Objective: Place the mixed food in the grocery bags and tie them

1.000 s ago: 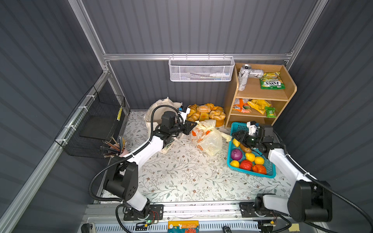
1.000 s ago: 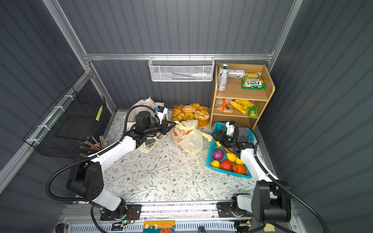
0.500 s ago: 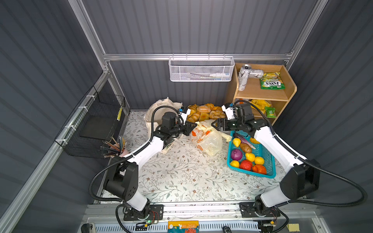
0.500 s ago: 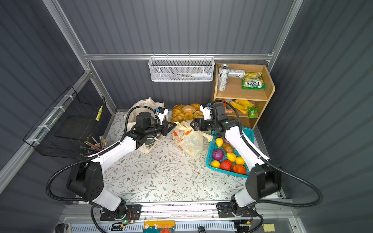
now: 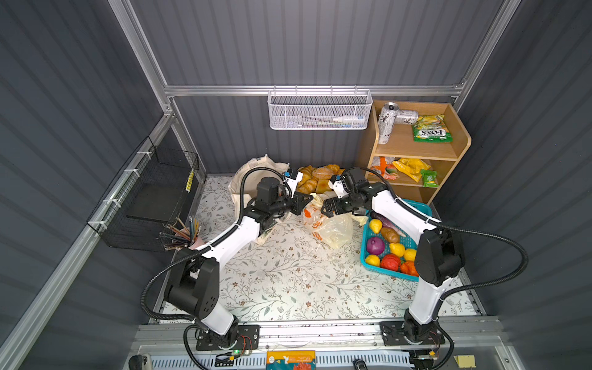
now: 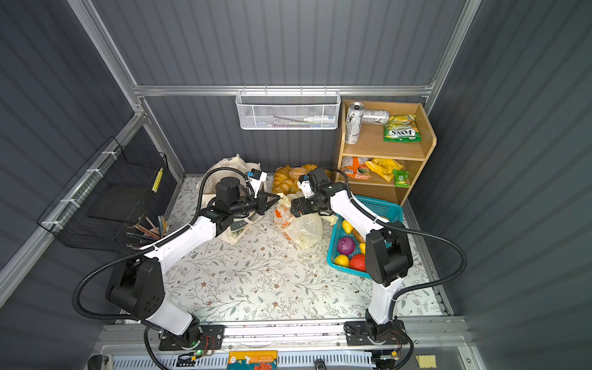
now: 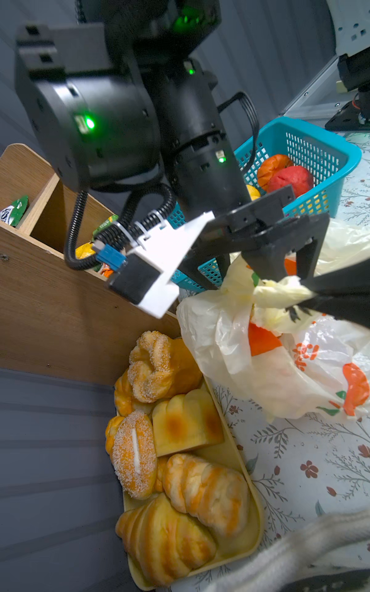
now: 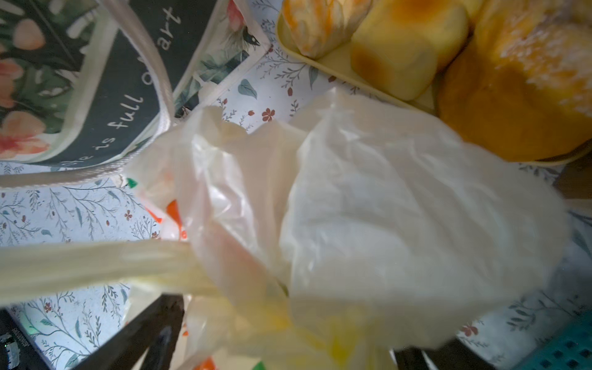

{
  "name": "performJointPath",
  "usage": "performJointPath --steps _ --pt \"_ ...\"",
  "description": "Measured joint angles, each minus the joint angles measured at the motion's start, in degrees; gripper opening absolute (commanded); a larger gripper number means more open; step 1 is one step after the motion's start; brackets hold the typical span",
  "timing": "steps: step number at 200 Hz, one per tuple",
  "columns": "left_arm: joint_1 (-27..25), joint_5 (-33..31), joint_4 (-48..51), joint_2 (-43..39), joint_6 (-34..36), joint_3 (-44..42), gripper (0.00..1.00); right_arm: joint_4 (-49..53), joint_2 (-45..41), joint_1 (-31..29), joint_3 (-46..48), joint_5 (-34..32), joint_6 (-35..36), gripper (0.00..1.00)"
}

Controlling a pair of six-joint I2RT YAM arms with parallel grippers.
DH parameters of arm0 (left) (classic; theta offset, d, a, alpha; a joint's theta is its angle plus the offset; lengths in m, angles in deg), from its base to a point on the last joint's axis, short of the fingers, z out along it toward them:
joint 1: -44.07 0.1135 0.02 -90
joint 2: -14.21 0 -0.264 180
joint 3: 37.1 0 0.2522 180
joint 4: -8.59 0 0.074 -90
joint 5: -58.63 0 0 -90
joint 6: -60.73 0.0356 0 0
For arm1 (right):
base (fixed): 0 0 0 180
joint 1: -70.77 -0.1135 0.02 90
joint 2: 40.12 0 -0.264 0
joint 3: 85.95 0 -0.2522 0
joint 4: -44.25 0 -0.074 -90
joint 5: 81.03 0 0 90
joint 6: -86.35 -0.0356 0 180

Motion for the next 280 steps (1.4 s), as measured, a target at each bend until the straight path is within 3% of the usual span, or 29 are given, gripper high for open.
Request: performJointPath --steps 19,43,59,72,91,119,174,229,280 --pt "0.0 0.22 0.52 0.0 0.0 0.63 0.04 0.0 1.03 -0.02 0.0 0.02 -0.39 0.73" --pt "0.0 0.68 0.57 0.0 0.35 1.75 0.33 -0.22 0.94 -0.17 0.17 0.66 -0.35 0.32" --pt "0.0 0.68 0.66 0.0 0.31 2.47 0.44 -1.14 0.35 -0.17 1.2 1.07 -1.16 0.11" --pt "0.0 0.68 0.92 -0.02 0.37 3.17 0.47 -1.4 -0.48 -0.17 2.51 1.62 -1.86 0.02" --pt "0.0 0.11 3.08 -0.13 0.74 5.84 0.57 -1.77 -1.86 -0.17 3.98 2.47 -2.16 0.0" --pt "0.0 -3.74 9.05 -2.4 2.91 13.33 0.59 -2.43 -5.11 0.04 5.68 4.33 -3.43 0.0" --pt "-0.02 -21.29 25.99 -8.22 13.49 28.59 0.63 -5.03 -13.4 2.91 7.5 8.41 -7.89 0.0" --pt "-4.15 -33.09 46.12 1.49 21.73 31.43 0.63 -5.99 -22.6 8.33 8.09 10.27 -12.09 0.0" --pt "-8.92 -43.08 57.53 11.21 23.8 36.81 0.64 -6.93 -26.67 11.69 9.31 11.1 -13.88 0.0"
